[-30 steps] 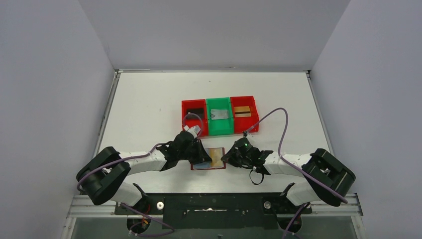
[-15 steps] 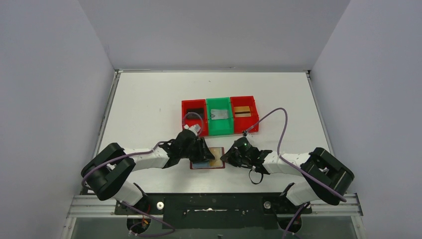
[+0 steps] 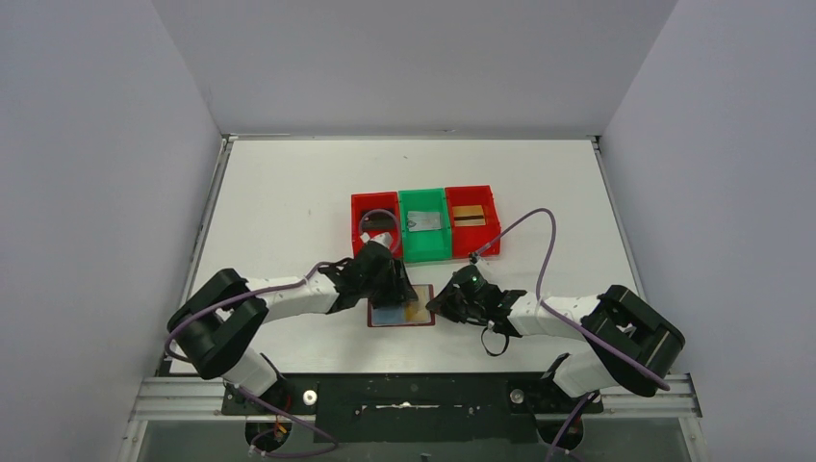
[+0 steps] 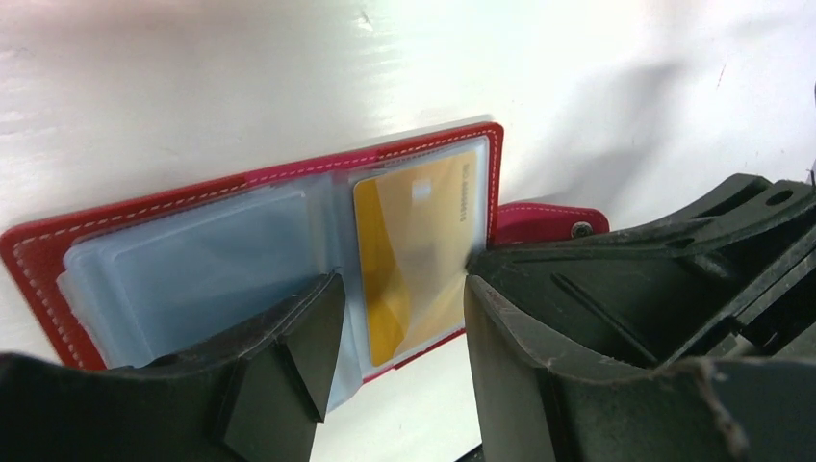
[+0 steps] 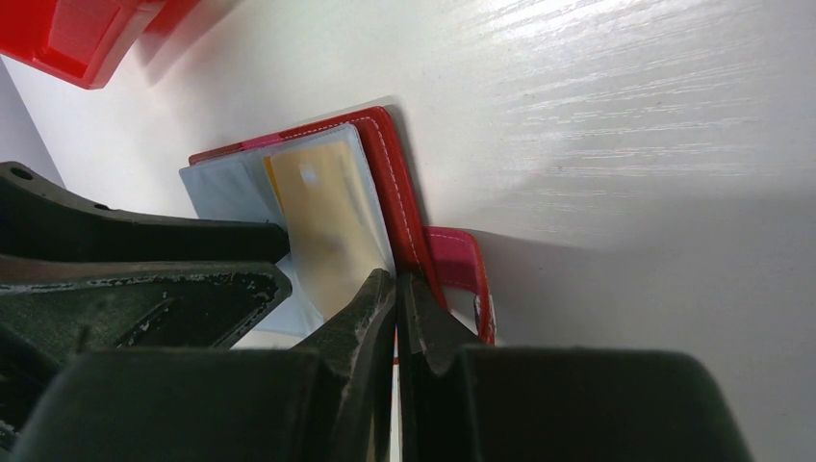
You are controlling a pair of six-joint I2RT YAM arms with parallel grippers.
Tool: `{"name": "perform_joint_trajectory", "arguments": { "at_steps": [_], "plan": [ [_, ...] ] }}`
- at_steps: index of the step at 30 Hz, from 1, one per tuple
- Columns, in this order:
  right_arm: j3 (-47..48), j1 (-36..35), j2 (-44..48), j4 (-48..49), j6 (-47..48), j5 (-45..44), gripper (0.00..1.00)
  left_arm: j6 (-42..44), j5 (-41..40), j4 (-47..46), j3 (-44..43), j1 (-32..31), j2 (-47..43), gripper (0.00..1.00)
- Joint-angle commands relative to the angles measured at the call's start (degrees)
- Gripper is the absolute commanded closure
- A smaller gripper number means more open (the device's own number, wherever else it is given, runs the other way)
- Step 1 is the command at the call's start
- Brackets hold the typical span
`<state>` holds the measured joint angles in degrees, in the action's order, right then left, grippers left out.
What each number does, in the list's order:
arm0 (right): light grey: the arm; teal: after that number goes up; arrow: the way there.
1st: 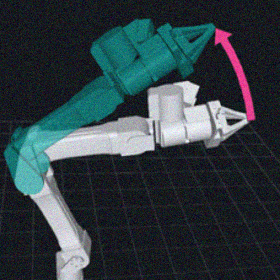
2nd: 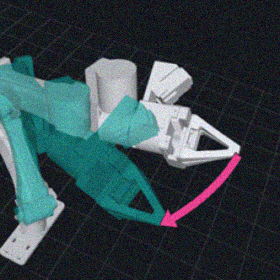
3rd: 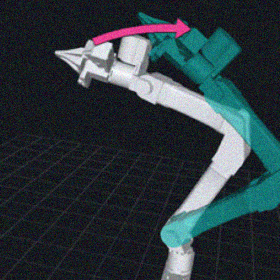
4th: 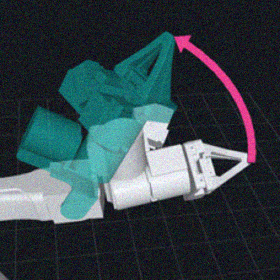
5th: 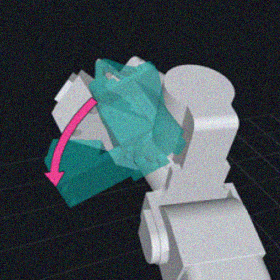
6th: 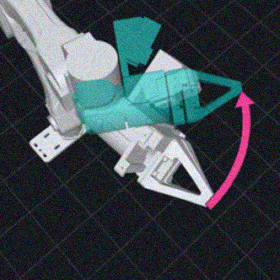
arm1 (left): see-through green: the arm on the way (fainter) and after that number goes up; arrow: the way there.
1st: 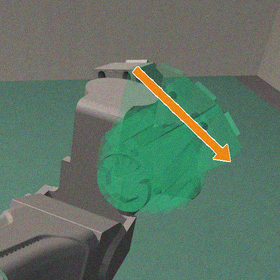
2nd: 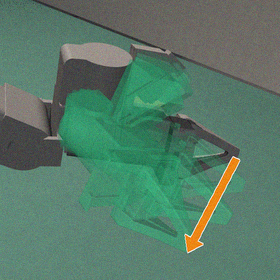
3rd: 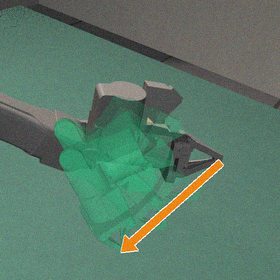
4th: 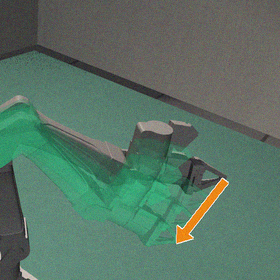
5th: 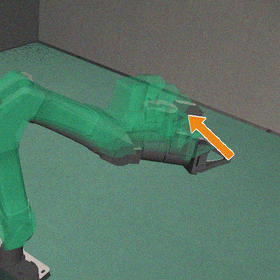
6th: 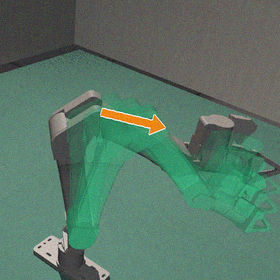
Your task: Take the credit cards out of the card holder
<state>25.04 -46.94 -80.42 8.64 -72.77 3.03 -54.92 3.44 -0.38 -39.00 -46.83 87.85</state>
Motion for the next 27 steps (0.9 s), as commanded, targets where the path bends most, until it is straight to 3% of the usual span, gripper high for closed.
{"name": "perform_joint_trajectory", "arguments": {
  "at_steps": [1,9,14,16,20,27],
  "plan": [
    [-1.66,-0.35,-3.02,-6.24,1.08,-2.86,1.00,2.77,-2.27,5.46,-2.97,-0.87,4.33,0.51],
    [-1.79,-0.34,-3.66,-5.37,0.98,-2.24,1.00,2.61,-2.92,10.31,-6.62,-3.09,9.02,0.51],
    [-2.08,-0.27,-3.83,-4.57,1.03,-2.02,1.00,-0.53,-2.25,6.41,-3.20,-3.18,7.24,0.53],
    [-2.39,-0.25,-3.88,-3.90,1.05,-1.68,1.00,-1.88,-0.87,2.81,-1.29,-3.19,6.37,0.57],
    [-2.36,-0.26,-4.03,-3.81,1.16,-1.62,1.00,-3.69,2.82,-5.60,1.11,-3.22,5.43,0.75],
    [-2.02,-0.26,-4.52,-4.15,1.27,-1.45,1.00,-7.96,6.11,-15.88,7.53,-2.44,2.10,0.83]
  ]
}}
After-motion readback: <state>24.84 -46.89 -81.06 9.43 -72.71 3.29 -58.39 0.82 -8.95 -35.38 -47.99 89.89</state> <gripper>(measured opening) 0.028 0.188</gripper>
